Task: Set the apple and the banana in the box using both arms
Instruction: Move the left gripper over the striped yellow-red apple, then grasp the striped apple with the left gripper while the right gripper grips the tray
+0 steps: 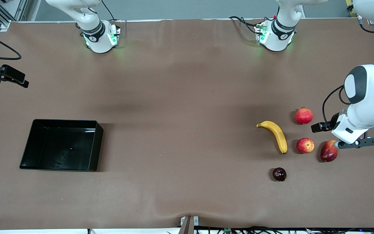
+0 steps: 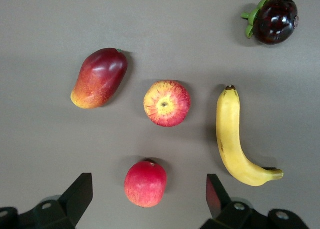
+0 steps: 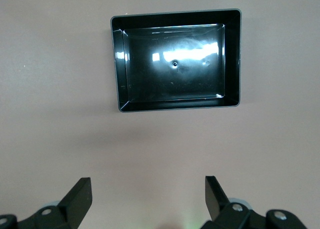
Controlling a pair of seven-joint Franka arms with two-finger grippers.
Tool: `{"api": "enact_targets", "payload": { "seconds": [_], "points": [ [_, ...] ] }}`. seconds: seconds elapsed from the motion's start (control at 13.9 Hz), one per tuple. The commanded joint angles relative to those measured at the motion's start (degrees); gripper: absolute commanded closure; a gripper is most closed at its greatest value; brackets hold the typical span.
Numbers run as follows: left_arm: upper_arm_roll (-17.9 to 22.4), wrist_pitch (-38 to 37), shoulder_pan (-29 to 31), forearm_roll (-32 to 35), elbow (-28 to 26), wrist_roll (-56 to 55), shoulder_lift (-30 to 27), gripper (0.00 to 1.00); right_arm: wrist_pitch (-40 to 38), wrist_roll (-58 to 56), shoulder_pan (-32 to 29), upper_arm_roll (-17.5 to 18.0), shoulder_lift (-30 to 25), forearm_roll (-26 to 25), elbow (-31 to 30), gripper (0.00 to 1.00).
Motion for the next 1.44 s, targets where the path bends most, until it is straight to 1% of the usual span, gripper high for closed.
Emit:
{"api": "enact_targets", "payload": {
  "seconds": [0.0,0.43,0.65,0.86,0.93,1.15,1.36],
  "points": [
    [-0.38,1.97,0.30,0.02,-0.56,-0.33,0.74,0.00,-0.72,-0.11,-0.98,0.50,0.28,-0.66,0.92,0.00],
    [-0.47,5.75,0.39,0.02,-0.65,-0.15,4.34,0.00,-0.72,-0.11,-0.19,0.59,1.60,-0.57,0.83,0.00],
    [-0.82,8.91,1.79,0.02,-1.61,0.81,5.84,0.00,-0.81,-0.20,0.25,0.85,2.74,-0.66,0.83,0.00],
    [-0.82,11.99,1.97,-0.07,-2.14,3.62,7.59,0.00,-0.72,-0.28,-0.63,0.76,3.88,-0.84,0.83,0.00],
    [-0.82,12.78,2.06,-0.16,-2.14,3.71,8.12,0.00,-0.72,-0.20,-0.72,0.76,5.28,0.29,0.83,0.00],
    [-0.91,15.68,1.97,-1.65,-2.14,4.50,10.32,0.00,-0.72,-0.37,-0.89,0.59,7.92,-0.48,0.40,0.00],
    [-1.00,18.23,1.97,-1.65,-2.14,5.12,12.25,0.00,-0.54,-1.07,-5.01,0.59,12.40,-0.57,-0.13,0.00]
  ]
}}
